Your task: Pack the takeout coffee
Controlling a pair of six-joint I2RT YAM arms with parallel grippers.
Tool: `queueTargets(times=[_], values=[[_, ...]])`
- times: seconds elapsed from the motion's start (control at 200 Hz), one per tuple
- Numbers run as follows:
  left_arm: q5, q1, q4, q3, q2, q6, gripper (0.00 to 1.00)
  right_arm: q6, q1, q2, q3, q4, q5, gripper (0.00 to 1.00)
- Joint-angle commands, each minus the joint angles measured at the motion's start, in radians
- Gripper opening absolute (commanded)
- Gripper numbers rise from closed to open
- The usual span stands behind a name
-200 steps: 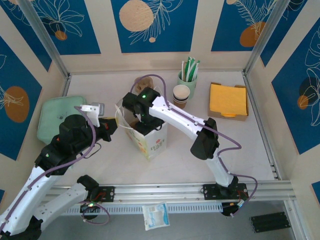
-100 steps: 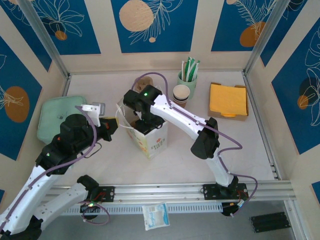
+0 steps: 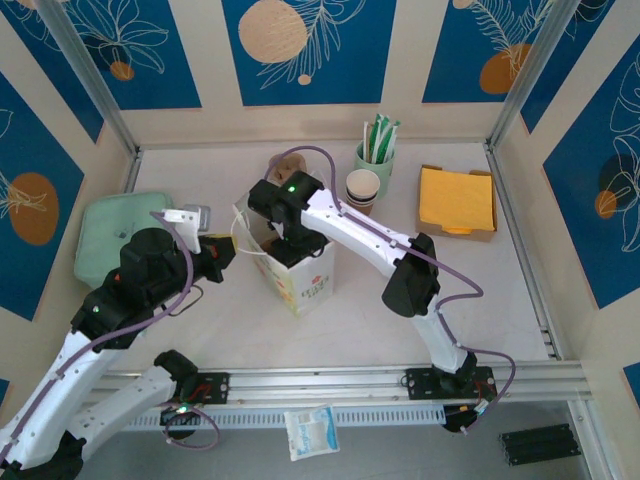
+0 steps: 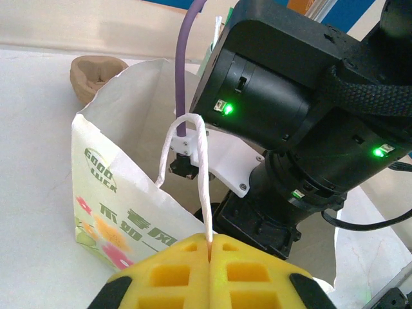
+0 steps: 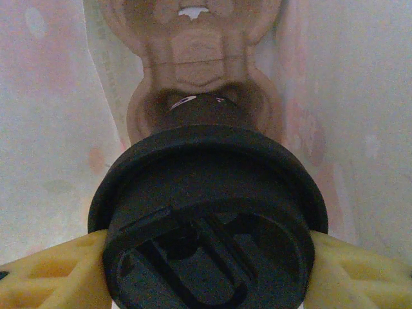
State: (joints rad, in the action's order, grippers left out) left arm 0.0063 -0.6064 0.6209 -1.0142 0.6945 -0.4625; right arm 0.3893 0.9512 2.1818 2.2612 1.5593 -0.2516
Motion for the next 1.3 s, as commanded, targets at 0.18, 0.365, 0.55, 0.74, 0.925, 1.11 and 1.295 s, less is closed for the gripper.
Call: queueTargets(times=[0.18, 0.365, 0.55, 0.74, 0.925, 1.11, 1.295], values=[[-0.016, 0.0, 0.002, -0.024, 0.003, 0.015, 0.0, -0.004, -0.008, -0.018, -0.03, -0.03, 0.035, 0.51], [-0.016, 0.0, 0.006, -0.027, 0.003, 0.016, 0.0, -0.004, -0.009, -0.02, -0.041, -0.039, 0.037, 0.51], [-0.017, 0.0, 0.007, -0.029, 0.002, 0.015, 0.0, -0.004, -0.011, -0.023, -0.051, -0.047, 0.038, 0.5], [-0.017, 0.0, 0.01, -0.029, 0.002, 0.013, 0.0, -0.003, -0.011, -0.028, -0.06, -0.052, 0.04, 0.5], [-0.019, -0.001, 0.01, -0.029, 0.002, 0.014, 0.0, -0.005, -0.014, -0.029, -0.069, -0.061, 0.038, 0.5], [-0.019, -0.001, 0.01, -0.028, 0.002, 0.013, 0.0, -0.003, -0.017, -0.031, -0.08, -0.074, 0.04, 0.5], [-0.019, -0.001, 0.011, -0.029, 0.002, 0.013, 0.0, -0.001, -0.017, -0.034, -0.097, -0.086, 0.04, 0.5]])
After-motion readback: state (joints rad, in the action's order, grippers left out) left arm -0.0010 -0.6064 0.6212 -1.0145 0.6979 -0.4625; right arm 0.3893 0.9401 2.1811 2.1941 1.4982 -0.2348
